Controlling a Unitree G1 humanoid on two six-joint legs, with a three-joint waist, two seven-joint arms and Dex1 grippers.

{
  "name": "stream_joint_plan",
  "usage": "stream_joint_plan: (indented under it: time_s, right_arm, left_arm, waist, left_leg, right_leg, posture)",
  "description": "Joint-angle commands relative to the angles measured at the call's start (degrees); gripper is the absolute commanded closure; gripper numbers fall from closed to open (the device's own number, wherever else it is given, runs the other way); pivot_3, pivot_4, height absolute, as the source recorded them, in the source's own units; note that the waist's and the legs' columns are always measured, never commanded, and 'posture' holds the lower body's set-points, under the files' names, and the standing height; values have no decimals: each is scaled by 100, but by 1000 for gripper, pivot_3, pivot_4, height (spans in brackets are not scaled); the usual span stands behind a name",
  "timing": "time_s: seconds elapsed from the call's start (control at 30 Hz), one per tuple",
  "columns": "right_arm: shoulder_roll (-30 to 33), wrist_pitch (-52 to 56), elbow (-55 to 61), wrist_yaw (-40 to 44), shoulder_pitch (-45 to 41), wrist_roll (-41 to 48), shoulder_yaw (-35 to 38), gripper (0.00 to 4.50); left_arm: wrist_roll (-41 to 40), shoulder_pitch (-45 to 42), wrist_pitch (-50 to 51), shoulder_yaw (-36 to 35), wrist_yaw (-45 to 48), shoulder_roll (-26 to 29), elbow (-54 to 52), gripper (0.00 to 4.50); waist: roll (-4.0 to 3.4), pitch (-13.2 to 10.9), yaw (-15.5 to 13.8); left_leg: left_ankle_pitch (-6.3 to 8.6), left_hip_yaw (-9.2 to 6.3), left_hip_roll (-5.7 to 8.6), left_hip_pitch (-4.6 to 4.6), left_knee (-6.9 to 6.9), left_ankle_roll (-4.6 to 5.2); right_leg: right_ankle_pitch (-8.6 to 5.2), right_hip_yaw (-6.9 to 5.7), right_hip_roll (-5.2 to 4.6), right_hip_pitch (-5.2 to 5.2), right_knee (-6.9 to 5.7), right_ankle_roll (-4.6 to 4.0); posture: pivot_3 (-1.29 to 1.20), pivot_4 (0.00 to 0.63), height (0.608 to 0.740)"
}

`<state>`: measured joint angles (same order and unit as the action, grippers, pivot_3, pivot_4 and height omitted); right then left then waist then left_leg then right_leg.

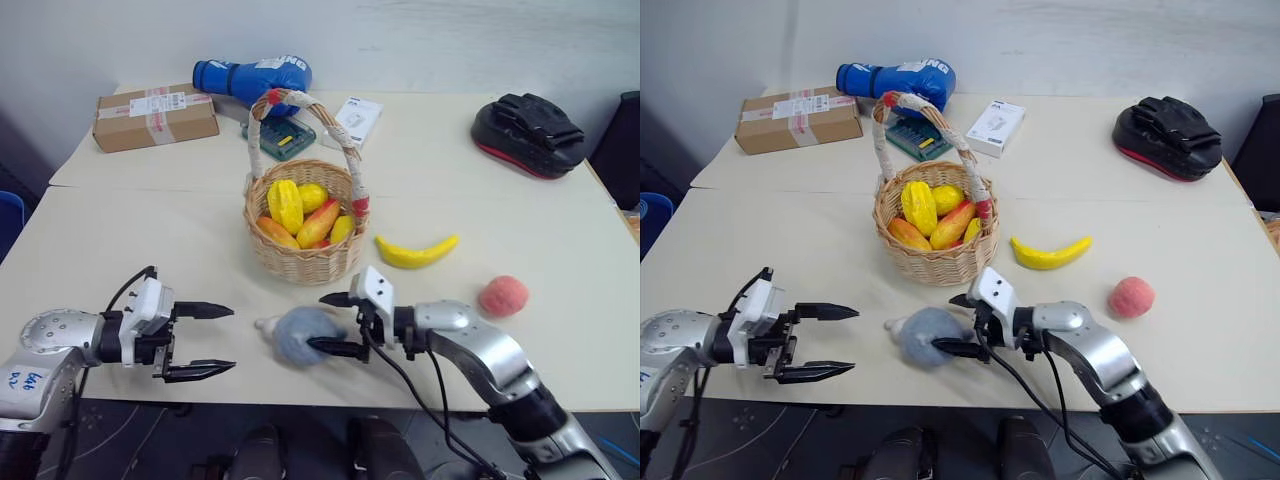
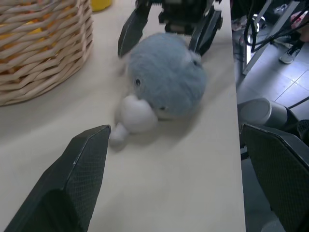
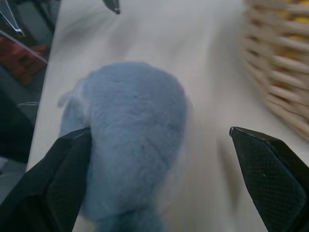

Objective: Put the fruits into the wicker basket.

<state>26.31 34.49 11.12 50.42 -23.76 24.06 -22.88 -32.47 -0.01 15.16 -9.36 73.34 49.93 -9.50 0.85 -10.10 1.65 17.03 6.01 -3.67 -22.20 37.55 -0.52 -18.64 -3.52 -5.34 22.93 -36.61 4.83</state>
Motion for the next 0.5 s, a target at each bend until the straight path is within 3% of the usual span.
stream_joint_plan:
  time_s: [0.03, 0.1, 0.27, 0.4, 0.5]
  right_arm:
    - [-207, -45, -447, 255, -260, -37, -16, 223]
    - [-141, 251, -361, 622, -277, 231, -22, 668]
    - [-83, 506, 356, 842, 224, 978, 562, 2429]
    - [317, 1435, 1811, 79, 1190, 2611, 2283, 3675]
    - [817, 1782, 2688, -815, 2248, 4090, 4044, 3675]
  left_arm:
    - [24, -65, -2, -21, 43, 33, -59, 0]
    - [5, -78, 6, -10, 14, -24, -59, 0]
    - [47, -296, -7, 240, 41, -209, -6, 0]
    - [-41, -820, 197, 579, 101, -459, 48, 0]
    - [-75, -1129, 279, 792, 195, -644, 94, 0]
  waist:
    - [0, 0, 0]
    - [0, 0, 1]
    - [0, 0, -11]
    - [-1, -1, -105]
    - [-2, -1, -200]
  left_leg:
    - [0, 0, -1, 2, 0, 0]
    - [-1, 0, -3, 1, -1, -2]
    - [0, 1, -4, -1, -3, -2]
    - [2, -6, 7, -13, 5, 3]
    - [7, -6, 11, -12, 11, 11]
  right_leg:
    - [0, 1, -1, 0, -4, 0]
    - [0, 3, -5, 5, -12, 0]
    - [0, 2, -9, 8, -14, -1]
    - [0, -3, -13, 9, -16, 1]
    - [2, -2, -17, 1, -12, 3]
  posture:
    - [0, 150, 740]
    - [0, 150, 740]
    - [0, 150, 740]
    - [0, 150, 740]
    - [0, 150, 740]
